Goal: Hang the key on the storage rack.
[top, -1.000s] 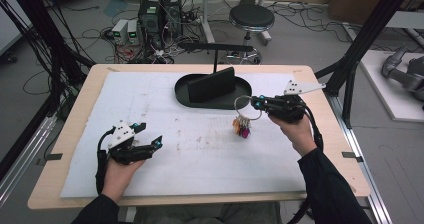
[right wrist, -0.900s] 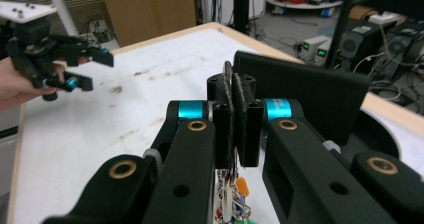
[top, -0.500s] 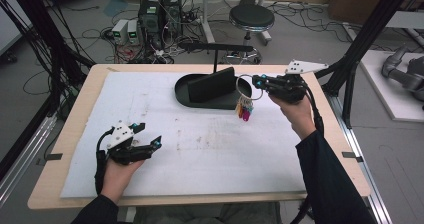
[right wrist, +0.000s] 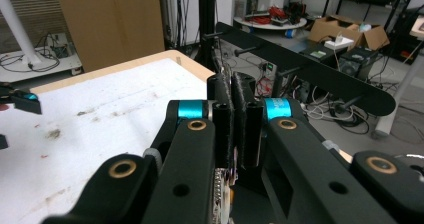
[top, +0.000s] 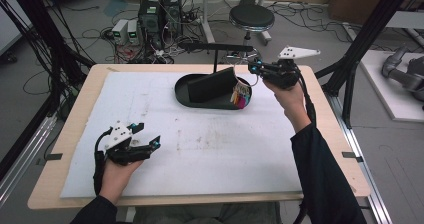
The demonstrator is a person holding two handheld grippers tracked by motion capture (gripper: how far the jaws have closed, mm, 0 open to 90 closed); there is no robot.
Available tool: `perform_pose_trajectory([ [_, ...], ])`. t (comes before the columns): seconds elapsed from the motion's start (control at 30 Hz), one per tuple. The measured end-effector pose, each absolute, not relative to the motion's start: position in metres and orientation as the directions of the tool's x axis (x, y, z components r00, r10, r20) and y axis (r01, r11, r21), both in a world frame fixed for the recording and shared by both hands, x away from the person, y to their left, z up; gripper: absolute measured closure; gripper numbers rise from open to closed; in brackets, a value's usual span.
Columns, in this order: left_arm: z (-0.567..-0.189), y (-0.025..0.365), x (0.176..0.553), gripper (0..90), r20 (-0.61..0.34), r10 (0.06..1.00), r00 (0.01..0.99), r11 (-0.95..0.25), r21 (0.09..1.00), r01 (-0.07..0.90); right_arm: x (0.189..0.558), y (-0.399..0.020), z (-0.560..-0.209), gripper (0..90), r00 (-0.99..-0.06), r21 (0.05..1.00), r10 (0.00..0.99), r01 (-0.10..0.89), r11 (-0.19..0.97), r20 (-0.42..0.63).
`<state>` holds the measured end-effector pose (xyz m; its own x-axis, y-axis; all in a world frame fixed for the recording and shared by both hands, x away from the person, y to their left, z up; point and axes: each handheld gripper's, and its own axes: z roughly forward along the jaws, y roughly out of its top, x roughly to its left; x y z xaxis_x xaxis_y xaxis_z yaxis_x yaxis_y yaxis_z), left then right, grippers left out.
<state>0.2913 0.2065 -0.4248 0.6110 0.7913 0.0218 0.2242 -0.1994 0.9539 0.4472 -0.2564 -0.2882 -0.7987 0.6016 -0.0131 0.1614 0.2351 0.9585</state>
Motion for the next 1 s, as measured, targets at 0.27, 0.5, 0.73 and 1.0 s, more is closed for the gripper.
perform_pose_trajectory([
  [0.27,-0.425,0.209,0.290,24.4,0.015,0.796,0.605,-0.189,0.956,0.224,0.469,-0.255,-0.291,88.2,-0.767,0.963,0.641,0.179,0.199,0.010],
  [0.5,-0.425,0.212,0.289,24.4,0.017,0.798,0.602,-0.186,0.958,0.219,0.488,-0.253,-0.297,88.2,-0.739,0.963,0.673,0.203,0.177,0.032],
  [0.73,-0.425,0.214,0.286,24.4,0.020,0.799,0.601,-0.190,0.957,0.220,0.499,-0.251,-0.299,88.2,-0.714,0.959,0.699,0.224,0.176,0.039],
  [1.0,-0.427,0.217,0.284,24.4,0.019,0.804,0.595,-0.189,0.956,0.226,0.511,-0.255,-0.310,88.2,-0.686,0.953,0.724,0.264,0.150,0.076],
])
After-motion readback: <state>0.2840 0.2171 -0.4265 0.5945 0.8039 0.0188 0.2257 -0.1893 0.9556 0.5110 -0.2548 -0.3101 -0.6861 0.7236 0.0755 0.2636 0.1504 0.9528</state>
